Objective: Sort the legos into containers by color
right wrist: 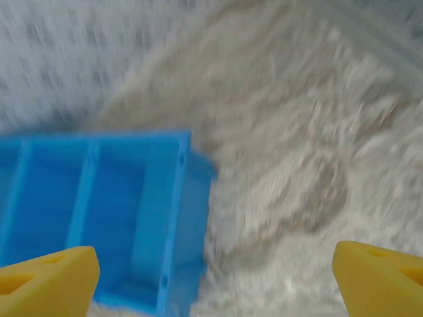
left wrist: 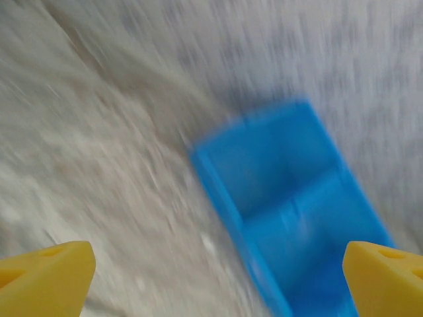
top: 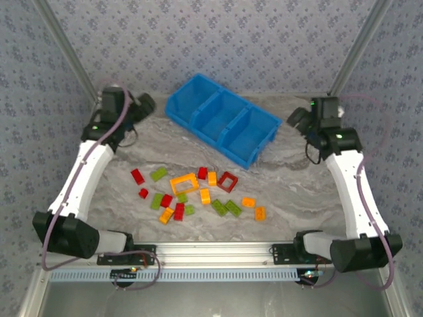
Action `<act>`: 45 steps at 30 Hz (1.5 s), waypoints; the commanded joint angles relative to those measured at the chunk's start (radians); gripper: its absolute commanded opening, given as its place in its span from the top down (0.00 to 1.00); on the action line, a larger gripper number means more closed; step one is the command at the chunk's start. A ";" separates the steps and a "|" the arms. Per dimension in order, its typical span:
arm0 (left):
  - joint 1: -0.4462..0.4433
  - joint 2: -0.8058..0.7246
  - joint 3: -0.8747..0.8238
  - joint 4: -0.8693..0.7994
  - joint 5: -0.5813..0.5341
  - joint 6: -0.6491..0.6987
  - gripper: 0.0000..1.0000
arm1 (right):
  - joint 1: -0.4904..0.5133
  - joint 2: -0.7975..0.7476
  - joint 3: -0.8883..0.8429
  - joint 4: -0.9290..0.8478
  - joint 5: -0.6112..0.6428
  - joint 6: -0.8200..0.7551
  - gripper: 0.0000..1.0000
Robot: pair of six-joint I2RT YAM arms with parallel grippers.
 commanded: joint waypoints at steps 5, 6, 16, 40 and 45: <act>-0.168 -0.083 -0.148 -0.021 0.182 -0.049 0.05 | 0.088 0.203 -0.007 0.031 -0.151 0.079 0.15; -0.183 -0.091 -0.164 -0.024 0.181 -0.048 0.05 | 0.090 0.238 -0.006 0.055 -0.160 0.081 0.16; -0.199 -0.171 -0.210 -0.081 0.151 -0.058 0.06 | 0.113 0.557 0.130 0.041 -0.175 0.089 0.41; -0.199 -0.209 -0.222 -0.138 0.138 -0.047 0.06 | 0.094 0.730 0.332 -0.151 0.004 -0.366 0.91; -0.199 -0.215 -0.218 -0.174 0.134 -0.043 0.06 | 0.084 0.762 0.380 -0.150 -0.022 -0.442 0.91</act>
